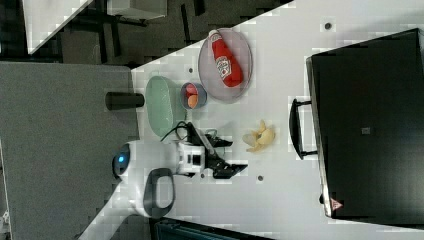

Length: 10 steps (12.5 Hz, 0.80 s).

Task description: Pick Banana and place it in mug.

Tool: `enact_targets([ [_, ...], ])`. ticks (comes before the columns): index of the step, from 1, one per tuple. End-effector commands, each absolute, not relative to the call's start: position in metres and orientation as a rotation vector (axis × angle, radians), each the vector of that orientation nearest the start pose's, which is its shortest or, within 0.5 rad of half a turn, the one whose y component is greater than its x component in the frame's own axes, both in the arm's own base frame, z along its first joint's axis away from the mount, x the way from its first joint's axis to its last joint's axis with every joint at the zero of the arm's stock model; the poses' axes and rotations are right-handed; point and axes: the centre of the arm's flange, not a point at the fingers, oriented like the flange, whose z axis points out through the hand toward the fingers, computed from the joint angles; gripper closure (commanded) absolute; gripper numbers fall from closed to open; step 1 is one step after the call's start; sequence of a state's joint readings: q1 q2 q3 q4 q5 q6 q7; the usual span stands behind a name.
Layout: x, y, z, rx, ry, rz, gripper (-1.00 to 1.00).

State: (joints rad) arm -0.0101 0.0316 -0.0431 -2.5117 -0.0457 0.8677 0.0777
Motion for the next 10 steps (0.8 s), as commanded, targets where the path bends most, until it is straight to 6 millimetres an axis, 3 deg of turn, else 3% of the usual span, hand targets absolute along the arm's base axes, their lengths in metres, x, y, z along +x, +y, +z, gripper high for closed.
enact_targets([
  [1,0.470,-0.022,0.264,-2.885,1.318,-0.014,-1.00],
  [4,0.469,-0.021,0.215,-2.893,1.324,0.032,-1.00],
  [9,0.466,-0.017,0.166,-2.893,1.305,0.008,-1.00],
  [10,0.465,-0.017,0.160,-2.895,1.304,0.015,-0.92],
])
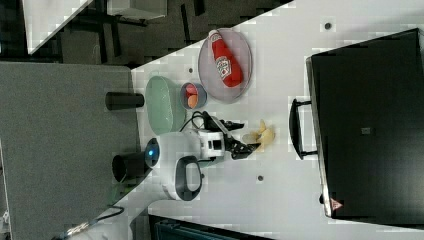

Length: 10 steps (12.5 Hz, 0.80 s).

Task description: Pick Banana and place it in mug.

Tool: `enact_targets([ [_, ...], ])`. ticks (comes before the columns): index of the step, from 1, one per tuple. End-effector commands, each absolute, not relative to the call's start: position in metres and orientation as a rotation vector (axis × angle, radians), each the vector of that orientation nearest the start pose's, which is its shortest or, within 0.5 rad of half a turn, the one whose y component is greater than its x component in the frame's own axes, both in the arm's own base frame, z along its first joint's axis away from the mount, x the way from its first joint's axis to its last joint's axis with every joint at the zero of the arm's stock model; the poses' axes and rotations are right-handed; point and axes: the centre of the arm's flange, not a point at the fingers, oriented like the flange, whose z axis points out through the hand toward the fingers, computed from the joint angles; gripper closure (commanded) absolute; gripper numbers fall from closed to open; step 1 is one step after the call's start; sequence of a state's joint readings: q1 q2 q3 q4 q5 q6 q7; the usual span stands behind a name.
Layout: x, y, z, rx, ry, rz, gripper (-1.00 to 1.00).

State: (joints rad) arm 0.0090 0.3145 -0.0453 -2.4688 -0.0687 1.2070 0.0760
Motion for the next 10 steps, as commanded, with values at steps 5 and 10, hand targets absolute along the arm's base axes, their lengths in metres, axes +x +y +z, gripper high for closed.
enact_targets([
  [5,0.467,-0.017,0.160,-2.889,1.302,-0.004,0.30],
  [10,0.479,-0.016,0.191,-2.862,1.289,-0.102,0.53],
])
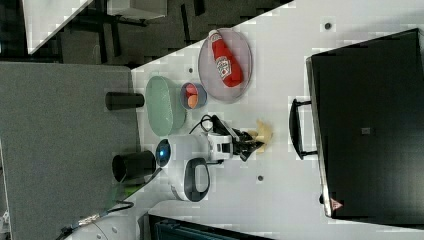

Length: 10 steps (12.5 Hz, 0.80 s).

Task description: Pick Banana and place it in mug.

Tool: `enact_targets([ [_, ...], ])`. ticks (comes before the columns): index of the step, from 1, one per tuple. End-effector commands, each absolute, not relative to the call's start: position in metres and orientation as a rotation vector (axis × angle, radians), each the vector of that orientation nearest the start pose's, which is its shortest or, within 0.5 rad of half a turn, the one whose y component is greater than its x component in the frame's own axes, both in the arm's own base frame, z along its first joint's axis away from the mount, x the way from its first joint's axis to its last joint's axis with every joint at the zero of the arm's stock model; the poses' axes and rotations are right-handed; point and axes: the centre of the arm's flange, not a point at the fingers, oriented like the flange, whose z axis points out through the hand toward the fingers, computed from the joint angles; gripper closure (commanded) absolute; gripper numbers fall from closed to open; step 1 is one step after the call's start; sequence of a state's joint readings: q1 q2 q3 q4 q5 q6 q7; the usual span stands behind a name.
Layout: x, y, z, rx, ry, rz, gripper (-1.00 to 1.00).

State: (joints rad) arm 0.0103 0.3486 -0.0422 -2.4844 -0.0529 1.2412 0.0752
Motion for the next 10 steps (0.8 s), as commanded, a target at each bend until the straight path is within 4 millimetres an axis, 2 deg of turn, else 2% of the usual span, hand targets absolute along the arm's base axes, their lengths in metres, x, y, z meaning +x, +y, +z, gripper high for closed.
enact_targets([
  [1,0.487,-0.017,0.215,-2.842,1.283,-0.165,0.53],
  [3,0.494,-0.016,0.267,-2.814,1.269,-0.252,0.53],
  [4,0.496,-0.011,0.313,-2.807,1.253,-0.285,0.53],
  [8,0.474,-0.001,0.421,-2.883,1.265,-0.106,0.53],
  [10,0.463,0.025,0.472,-2.957,1.218,0.002,0.53],
])
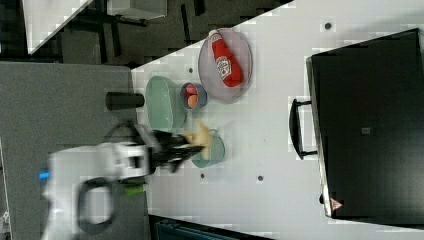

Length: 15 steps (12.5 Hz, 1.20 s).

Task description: Pick Banana and place it in mug.

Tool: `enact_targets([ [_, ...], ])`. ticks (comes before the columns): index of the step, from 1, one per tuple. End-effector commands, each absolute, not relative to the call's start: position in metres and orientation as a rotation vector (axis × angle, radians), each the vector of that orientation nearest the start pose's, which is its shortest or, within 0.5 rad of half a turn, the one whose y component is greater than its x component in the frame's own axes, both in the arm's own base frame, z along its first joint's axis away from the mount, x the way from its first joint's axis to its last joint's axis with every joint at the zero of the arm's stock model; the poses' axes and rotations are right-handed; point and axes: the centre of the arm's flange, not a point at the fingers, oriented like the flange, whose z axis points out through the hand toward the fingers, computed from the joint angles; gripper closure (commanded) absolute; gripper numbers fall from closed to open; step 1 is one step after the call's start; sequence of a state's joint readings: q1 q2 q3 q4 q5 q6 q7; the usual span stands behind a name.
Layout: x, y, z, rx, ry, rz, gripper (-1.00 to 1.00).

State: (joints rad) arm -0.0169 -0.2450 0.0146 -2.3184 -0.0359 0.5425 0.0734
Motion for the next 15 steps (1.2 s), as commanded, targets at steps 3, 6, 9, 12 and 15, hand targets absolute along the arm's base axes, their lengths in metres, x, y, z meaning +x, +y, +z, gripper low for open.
enact_targets([
  [3,0.456,0.096,0.515,-3.000,1.238,0.049,0.53],
  [6,0.444,0.173,0.504,-2.850,1.392,0.154,0.53],
  [9,0.446,0.218,0.473,-2.817,1.447,0.146,0.53],
  [12,0.451,0.244,0.419,-2.733,1.532,0.121,0.53],
  [15,0.449,0.241,0.360,-2.766,1.492,0.044,0.53],
])
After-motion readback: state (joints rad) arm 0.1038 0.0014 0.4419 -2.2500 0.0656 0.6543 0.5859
